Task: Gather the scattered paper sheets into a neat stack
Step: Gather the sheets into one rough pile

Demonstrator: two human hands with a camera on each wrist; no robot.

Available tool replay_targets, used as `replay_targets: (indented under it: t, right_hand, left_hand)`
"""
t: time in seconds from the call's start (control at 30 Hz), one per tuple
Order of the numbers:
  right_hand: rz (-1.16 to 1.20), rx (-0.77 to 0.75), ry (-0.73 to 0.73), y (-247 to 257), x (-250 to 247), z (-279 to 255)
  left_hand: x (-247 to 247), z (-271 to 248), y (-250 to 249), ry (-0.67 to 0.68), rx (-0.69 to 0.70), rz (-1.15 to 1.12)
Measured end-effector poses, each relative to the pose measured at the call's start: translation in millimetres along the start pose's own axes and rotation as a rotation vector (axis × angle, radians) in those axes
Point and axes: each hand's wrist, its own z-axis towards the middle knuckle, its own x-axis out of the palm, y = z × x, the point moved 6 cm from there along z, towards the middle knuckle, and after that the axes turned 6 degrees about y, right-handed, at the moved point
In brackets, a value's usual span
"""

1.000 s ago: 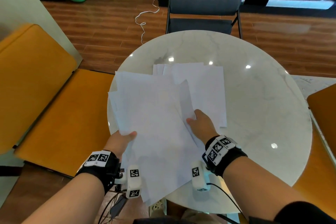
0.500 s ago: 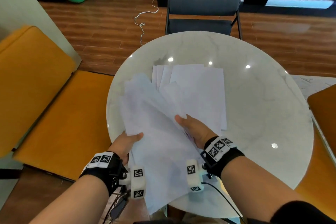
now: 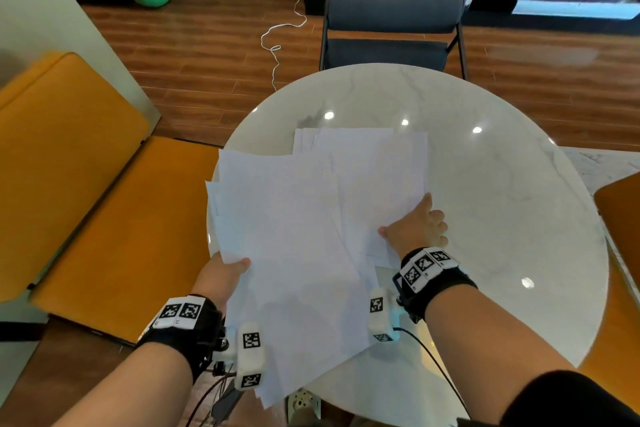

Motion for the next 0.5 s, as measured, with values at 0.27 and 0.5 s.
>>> replay_targets:
  t: [0.27, 0.5]
  right_hand:
    - [0.104, -0.171, -0.113, 0.3, -11.2, 4.2]
    - [0.103, -0.343, -0.13, -6.9, -31.2, 11.7]
  left_hand:
    - [4.1, 1.5, 2.0, -0.002, -0.027, 0.008]
    - [-0.1, 1.4, -2.1, -0.056, -0.01, 0.137]
